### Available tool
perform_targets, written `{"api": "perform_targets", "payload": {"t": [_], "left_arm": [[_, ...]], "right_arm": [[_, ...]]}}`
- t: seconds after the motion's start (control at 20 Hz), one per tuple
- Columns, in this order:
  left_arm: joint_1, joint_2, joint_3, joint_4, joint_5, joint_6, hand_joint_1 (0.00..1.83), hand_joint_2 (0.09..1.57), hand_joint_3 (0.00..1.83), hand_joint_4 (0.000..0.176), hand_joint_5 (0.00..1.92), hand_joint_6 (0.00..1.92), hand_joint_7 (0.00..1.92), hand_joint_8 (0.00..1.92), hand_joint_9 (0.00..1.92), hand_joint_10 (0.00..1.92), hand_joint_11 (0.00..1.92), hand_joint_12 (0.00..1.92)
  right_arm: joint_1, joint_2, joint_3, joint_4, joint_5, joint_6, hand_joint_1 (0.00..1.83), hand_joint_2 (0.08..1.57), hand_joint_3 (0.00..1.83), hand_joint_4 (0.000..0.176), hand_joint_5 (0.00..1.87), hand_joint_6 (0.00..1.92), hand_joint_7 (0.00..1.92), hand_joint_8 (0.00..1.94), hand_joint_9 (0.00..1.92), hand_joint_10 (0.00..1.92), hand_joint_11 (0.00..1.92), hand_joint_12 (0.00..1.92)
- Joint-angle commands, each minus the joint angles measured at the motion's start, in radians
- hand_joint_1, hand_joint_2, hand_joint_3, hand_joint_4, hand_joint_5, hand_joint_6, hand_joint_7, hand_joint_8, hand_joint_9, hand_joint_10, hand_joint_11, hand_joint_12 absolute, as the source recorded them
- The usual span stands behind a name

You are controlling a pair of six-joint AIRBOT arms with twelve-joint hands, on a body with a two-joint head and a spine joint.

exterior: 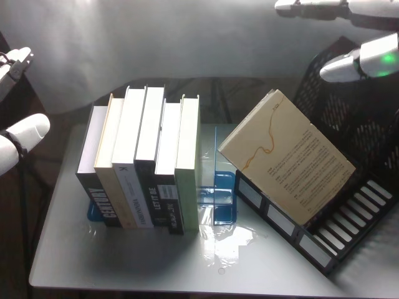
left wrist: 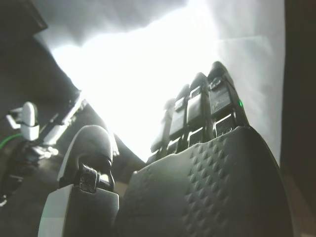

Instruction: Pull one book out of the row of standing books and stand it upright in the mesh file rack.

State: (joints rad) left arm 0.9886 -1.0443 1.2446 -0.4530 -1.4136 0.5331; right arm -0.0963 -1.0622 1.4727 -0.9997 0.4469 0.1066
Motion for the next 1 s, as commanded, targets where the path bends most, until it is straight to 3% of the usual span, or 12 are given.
{"api": "perform_targets", "payload": {"t": [0.0, 0.1, 0.25, 0.45, 0.55, 0.6, 0.65, 0.75, 0.8, 0.85, 0.9, 0.95], "left_arm": [[-0.001, 0.008, -0.001, -0.007, -0.13, -0.003, 0.18, 1.43, 0.0, 0.013, 0.0, 0.0, 0.0, 0.0, 0.0, 0.0, 0.0, 0.0], [0.002, 0.008, -0.006, -0.009, -0.135, -0.003, 0.14, 1.43, 0.0, 0.015, 0.0, 0.0, 0.0, 0.0, 0.0, 0.0, 0.0, 0.0], [0.002, 0.007, -0.012, -0.009, -0.138, -0.003, 0.21, 1.44, 0.0, 0.0, 0.0, 0.0, 0.0, 0.0, 0.0, 0.0, 0.0, 0.0], [0.006, 0.011, -0.027, -0.007, -0.162, -0.003, 0.24, 1.44, 0.0, 0.0, 0.0, 0.0, 0.0, 0.0, 0.0, 0.0, 0.0, 0.0], [0.015, 0.016, -0.037, -0.007, -0.18, -0.003, 0.21, 1.45, 0.0, 0.0, 0.0, 0.0, 0.0, 0.0, 0.0, 0.0, 0.0, 0.0], [0.021, 0.02, -0.043, -0.007, -0.192, -0.003, 0.17, 1.45, 0.0, 0.042, 0.0, 0.0, 0.0, 0.0, 0.0, 0.0, 0.0, 0.0], [0.025, 0.027, -0.049, -0.005, -0.204, -0.003, 0.17, 1.46, 0.01, 0.055, 0.0, 0.0, 0.0, 0.0, 0.0, 0.0, 0.0, 0.0], [0.028, 0.037, -0.059, 0.003, -0.224, -0.003, 0.24, 1.46, 0.0, 0.054, 0.0, 0.0, 0.0, 0.0, 0.0, 0.0, 0.0, 0.0], [0.029, 0.042, -0.062, 0.005, -0.234, -0.003, 0.2, 1.46, 0.0, 0.081, 0.0, 0.0, 0.0, 0.0, 0.0, 0.0, 0.0, 0.0], [0.03, 0.045, -0.065, 0.007, -0.241, -0.003, 0.19, 1.46, 0.0, 0.066, 0.0, 0.0, 0.0, 0.0, 0.0, 0.0, 0.0, 0.0], [0.032, 0.05, -0.069, 0.012, -0.253, -0.003, 0.14, 1.46, 0.0, 0.103, 0.0, 0.0, 0.0, 0.0, 0.0, 0.0, 0.0, 0.0], [0.032, 0.052, -0.071, 0.015, -0.258, -0.003, 0.11, 1.47, 0.01, 0.116, 0.0, 0.0, 0.0, 0.0, 0.0, 0.0, 0.0, 0.0]], "right_arm": [[-0.003, 0.019, 0.001, 0.115, 0.139, -0.019, 0.57, 1.21, 0.01, 0.067, 0.0, 0.0, 0.0, 0.0, 0.05, 0.02, 0.03, 0.02], [-0.07, 0.024, -0.012, 0.292, 0.265, -0.057, 0.59, 1.22, 0.01, 0.075, 0.0, 0.0, 0.0, 0.0, 0.01, 0.0, 0.0, 0.0], [-0.156, 0.048, -0.054, 0.463, 0.418, -0.092, 0.58, 1.19, 0.0, 0.0, 0.0, 0.0, 0.0, 0.0, 0.05, 0.02, 0.01, 0.01], [-0.248, 0.101, -0.132, 0.629, 0.587, -0.164, 0.57, 1.18, 0.01, 0.048, 0.0, 0.0, 0.01, 0.0, 0.12, 0.12, 0.0, 0.98], [-0.297, 0.127, -0.17, 0.694, 0.665, -0.195, 0.57, 1.21, 0.0, 0.085, 0.0, 0.0, 0.0, 0.0, 0.1, 0.19, 0.0, 0.85], [-0.32, 0.138, -0.186, 0.721, 0.697, -0.213, 0.58, 1.22, 0.0, 0.045, 0.0, 0.0, 0.0, 0.0, 0.09, 0.23, 0.0, 1.01], [-0.339, 0.152, -0.206, 0.746, 0.727, -0.237, 0.55, 1.23, 0.0, 0.006, 0.0, 0.0, 0.0, 0.0, 0.04, 0.39, 0.0, 1.08], [-0.368, 0.17, -0.233, 0.782, 0.778, -0.269, 0.47, 1.27, 0.01, 0.0, 0.0, 0.0, 0.0, 0.0, 0.0, 0.59, 0.0, 1.12], [-0.384, 0.178, -0.245, 0.799, 0.801, -0.284, 0.49, 1.29, 0.01, 0.0, 0.0, 0.0, 0.0, 0.0, 0.0, 0.59, 0.0, 1.13], [-0.397, 0.184, -0.256, 0.813, 0.82, -0.296, 0.53, 1.31, 0.01, 0.0, 0.0, 0.0, 0.0, 0.0, 0.0, 0.48, 0.0, 1.06], [-0.417, 0.195, -0.273, 0.833, 0.848, -0.317, 0.54, 1.34, 0.01, 0.0, 0.0, 0.0, 0.0, 0.0, 0.0, 0.37, 0.0, 0.93], [-0.427, 0.203, -0.282, 0.843, 0.861, -0.328, 0.53, 1.35, 0.01, 0.0, 0.0, 0.0, 0.0, 0.0, 0.0, 0.32, 0.0, 0.85]]}}
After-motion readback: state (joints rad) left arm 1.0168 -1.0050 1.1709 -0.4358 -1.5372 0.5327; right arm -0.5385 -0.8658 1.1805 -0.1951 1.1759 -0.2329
